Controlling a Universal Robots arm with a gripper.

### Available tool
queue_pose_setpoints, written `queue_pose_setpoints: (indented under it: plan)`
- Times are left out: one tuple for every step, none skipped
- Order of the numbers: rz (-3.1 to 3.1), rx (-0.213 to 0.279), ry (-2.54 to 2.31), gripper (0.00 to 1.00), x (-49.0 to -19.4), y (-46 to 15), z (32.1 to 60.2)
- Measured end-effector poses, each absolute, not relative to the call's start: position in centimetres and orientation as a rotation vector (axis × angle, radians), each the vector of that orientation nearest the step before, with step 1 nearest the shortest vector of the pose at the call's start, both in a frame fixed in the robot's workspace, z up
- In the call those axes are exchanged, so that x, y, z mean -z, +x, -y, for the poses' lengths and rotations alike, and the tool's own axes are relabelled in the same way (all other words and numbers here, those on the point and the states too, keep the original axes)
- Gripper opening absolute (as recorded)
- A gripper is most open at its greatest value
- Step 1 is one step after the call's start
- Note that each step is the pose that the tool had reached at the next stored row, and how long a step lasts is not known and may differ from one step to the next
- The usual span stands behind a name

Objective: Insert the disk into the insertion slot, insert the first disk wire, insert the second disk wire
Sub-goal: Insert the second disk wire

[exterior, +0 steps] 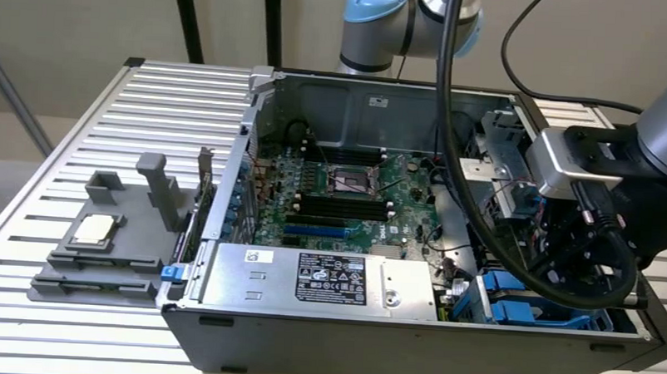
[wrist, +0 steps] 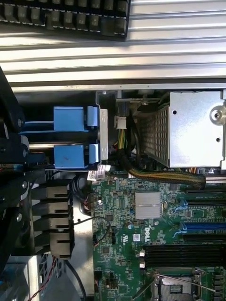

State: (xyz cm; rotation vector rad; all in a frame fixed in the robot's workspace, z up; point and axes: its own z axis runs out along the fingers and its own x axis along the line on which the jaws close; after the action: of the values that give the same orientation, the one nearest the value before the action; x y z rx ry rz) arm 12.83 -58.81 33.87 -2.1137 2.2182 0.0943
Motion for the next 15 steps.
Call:
queue_pose_setpoints:
  plan:
    - [-2.218,-0.094,-2.114,0.16,-33.8,12.8,58.8]
    - [-2.218,-0.094,-2.114,0.16,-33.8,12.8,58.8]
    - [-2.219,-0.093,-2.114,0.16,-33.8,12.8,58.8]
    - [-2.219,-0.094,-2.114,0.16,-33.8,12.8,58.8]
    - [-2.218,-0.094,-2.114,0.16,-33.7,12.8,58.8]
    - [-2.218,-0.094,-2.113,0.18,-33.8,12.8,58.8]
    - [-2.218,-0.095,-2.113,0.18,-33.9,12.8,58.8]
    - [-2.218,-0.095,-2.113,0.18,-34.3,12.8,58.8]
    - [-2.218,-0.094,-2.114,0.25,-34.8,12.8,58.8]
    - [-2.218,-0.094,-2.114,0.25,-35.2,12.8,58.8]
    - [-2.218,-0.094,-2.114,0.25,-35.6,12.7,58.8]
    - [-2.218,-0.094,-2.114,0.25,-35.8,12.5,58.8]
    - [-2.218,-0.094,-2.114,0.25,-36.0,12.2,58.9]
    - [-2.218,-0.094,-2.113,0.25,-36.1,11.8,58.9]
    - [-2.217,-0.093,-2.113,0.25,-36.2,11.5,58.9]
